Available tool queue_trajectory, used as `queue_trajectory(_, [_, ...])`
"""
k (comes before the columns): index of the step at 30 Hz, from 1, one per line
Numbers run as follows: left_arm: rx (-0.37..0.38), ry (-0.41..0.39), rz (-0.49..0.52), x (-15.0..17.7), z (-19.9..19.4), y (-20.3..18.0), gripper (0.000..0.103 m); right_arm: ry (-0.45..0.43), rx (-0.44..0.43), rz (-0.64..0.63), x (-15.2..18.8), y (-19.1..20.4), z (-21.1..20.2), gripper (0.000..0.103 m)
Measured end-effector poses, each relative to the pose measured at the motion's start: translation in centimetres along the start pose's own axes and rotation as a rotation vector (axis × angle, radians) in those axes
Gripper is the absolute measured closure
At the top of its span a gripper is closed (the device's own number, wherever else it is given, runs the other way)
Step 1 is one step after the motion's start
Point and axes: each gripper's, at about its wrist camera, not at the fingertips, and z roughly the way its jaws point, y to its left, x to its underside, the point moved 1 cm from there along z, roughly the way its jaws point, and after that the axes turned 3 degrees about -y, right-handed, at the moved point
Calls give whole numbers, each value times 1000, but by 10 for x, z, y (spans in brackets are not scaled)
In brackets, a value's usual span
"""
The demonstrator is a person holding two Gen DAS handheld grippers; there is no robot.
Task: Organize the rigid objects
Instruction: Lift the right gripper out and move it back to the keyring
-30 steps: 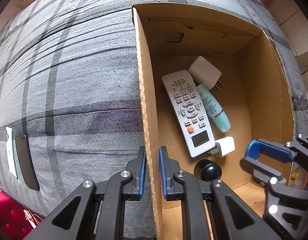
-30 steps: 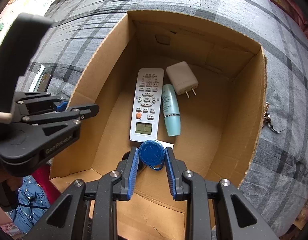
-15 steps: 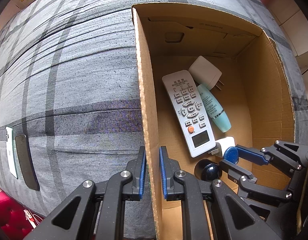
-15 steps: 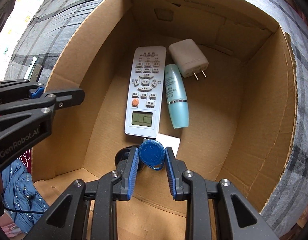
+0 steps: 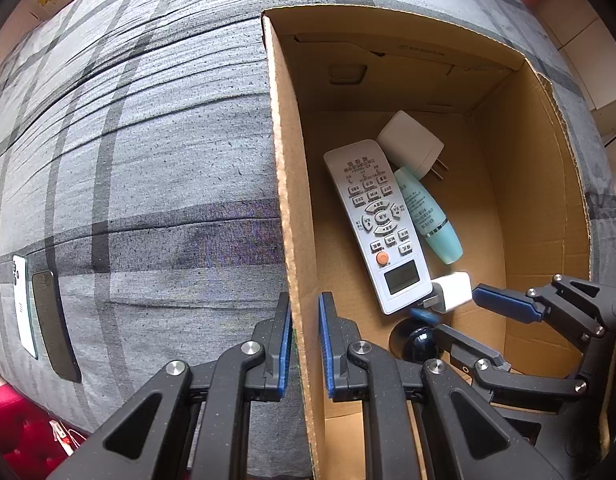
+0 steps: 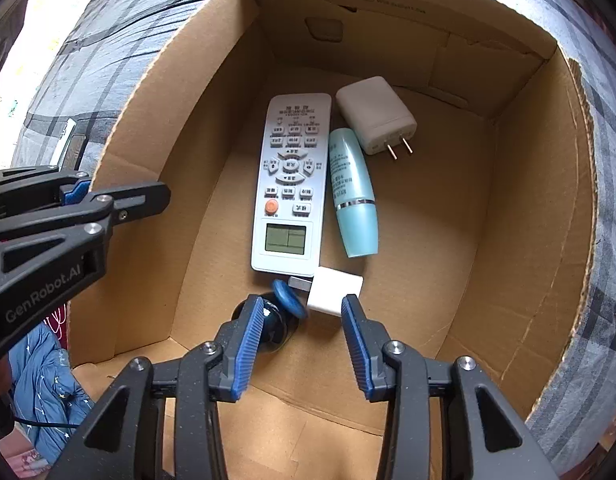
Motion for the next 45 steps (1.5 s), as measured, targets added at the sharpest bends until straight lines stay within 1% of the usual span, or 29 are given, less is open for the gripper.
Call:
queue_trajectory(2, [0, 1, -1, 0, 0, 0, 89, -9, 0, -3, -1, 1, -5, 56])
queue_trajectory(7, [-3, 0, 0, 0, 0, -1, 89, -29, 3, -9, -6, 1, -18, 55])
queue_trajectory(12, [-7, 1, 0, 1, 0, -2, 89, -68, 11, -20, -11, 1, -36, 52])
queue_trajectory(13, [-8, 1, 0, 1, 1, -3, 89, -79, 13, -24, -12, 1, -41, 49])
queue_trajectory(16, [-10, 1, -1, 1, 1, -4, 89, -112, 17, -32, -13, 1, -53, 33])
queue_trajectory(19, [-11, 1, 1, 1, 0, -4, 89, -141, 27, -38, -17, -1, -66, 24])
queue_trajectory(23, [-13, 1, 1, 1, 0, -4, 89, -177, 34, -30, -16, -6, -82, 7])
queue_trajectory(26, [-16, 2, 0, 1, 0, -5, 90, -198, 42, -17, -14, -10, -92, 0])
queue_trajectory(30, [-18, 3, 2, 1, 0, -5, 90, -223, 52, 4, -12, -19, -105, 0])
queue_trajectory(33, [-19, 3, 2, 1, 0, -6, 90, -244, 66, 35, -11, -35, -114, 0])
queue_trajectory(40, [-21, 5, 2, 0, 0, -6, 90, -292, 132, 124, -13, -81, -132, 0])
queue_trajectory(45, [-24, 5, -4, 0, -1, -6, 90, -295, 174, 177, -16, -115, -135, 0])
